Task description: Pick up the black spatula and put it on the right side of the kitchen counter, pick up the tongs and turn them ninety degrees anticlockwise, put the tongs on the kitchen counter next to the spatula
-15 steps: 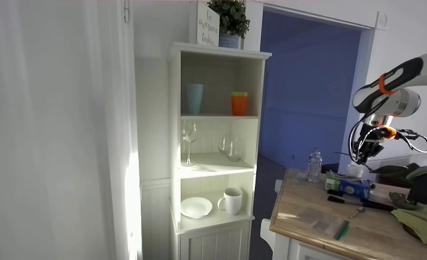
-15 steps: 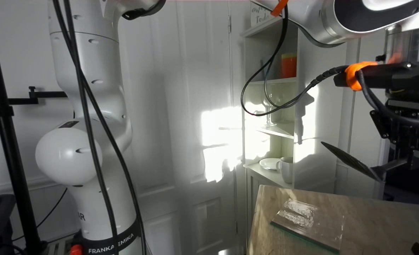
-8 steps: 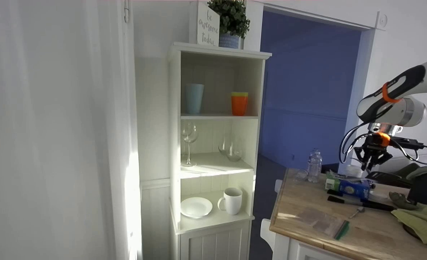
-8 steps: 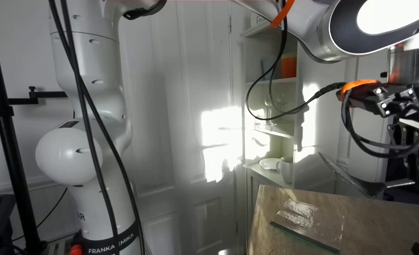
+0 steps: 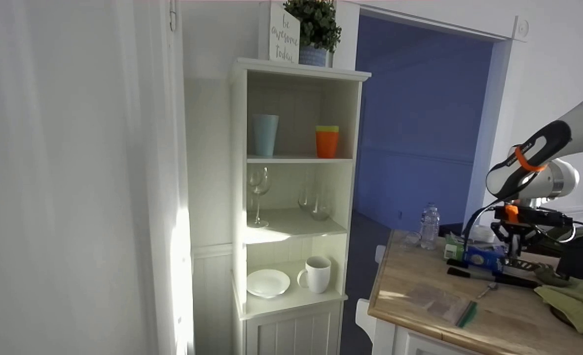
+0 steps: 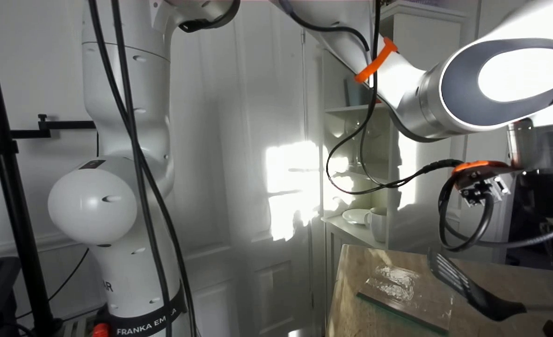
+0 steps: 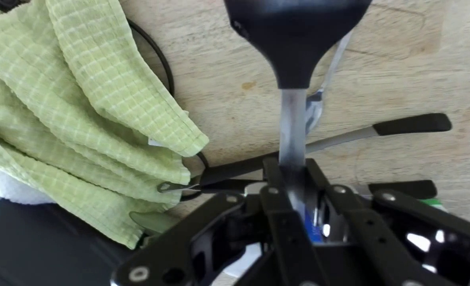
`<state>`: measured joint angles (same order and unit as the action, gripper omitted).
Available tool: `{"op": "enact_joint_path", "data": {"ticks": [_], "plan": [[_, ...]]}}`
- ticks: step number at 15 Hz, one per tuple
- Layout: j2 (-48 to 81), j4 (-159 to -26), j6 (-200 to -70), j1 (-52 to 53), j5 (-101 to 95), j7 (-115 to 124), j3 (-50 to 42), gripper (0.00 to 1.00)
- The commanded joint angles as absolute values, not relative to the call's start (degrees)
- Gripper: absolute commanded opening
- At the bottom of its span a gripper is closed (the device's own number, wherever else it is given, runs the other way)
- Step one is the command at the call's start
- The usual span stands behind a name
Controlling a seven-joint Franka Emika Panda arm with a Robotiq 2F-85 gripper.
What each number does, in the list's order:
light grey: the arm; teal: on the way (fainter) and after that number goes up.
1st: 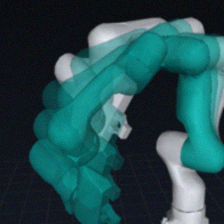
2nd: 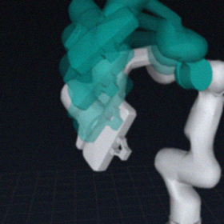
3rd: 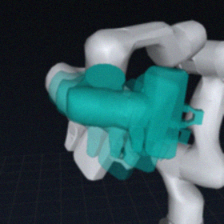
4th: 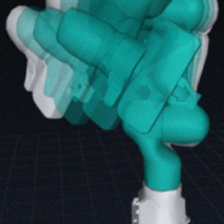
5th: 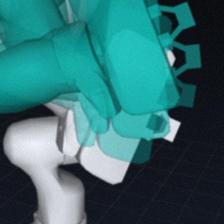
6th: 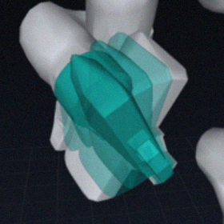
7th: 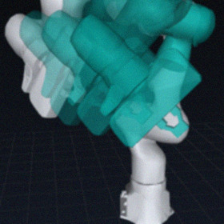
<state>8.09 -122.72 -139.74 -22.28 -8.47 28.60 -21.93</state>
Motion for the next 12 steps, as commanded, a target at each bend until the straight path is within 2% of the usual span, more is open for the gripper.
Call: {"op": "enact_joint_path", "data": {"ticks": [1,5,6,12], "plan": [[11.6,-121.5,-139.6,-21.2,-11.2,32.6,-24.2,0.04],[15.9,-119.3,-139.5,-21.9,-10.9,27.8,-25.6,0.04],[14.0,-121.4,-139.6,-21.2,-9.3,29.0,-25.5,0.18],[16.3,-119.5,-139.6,-21.3,-9.3,27.6,-25.9,0.18]]}}
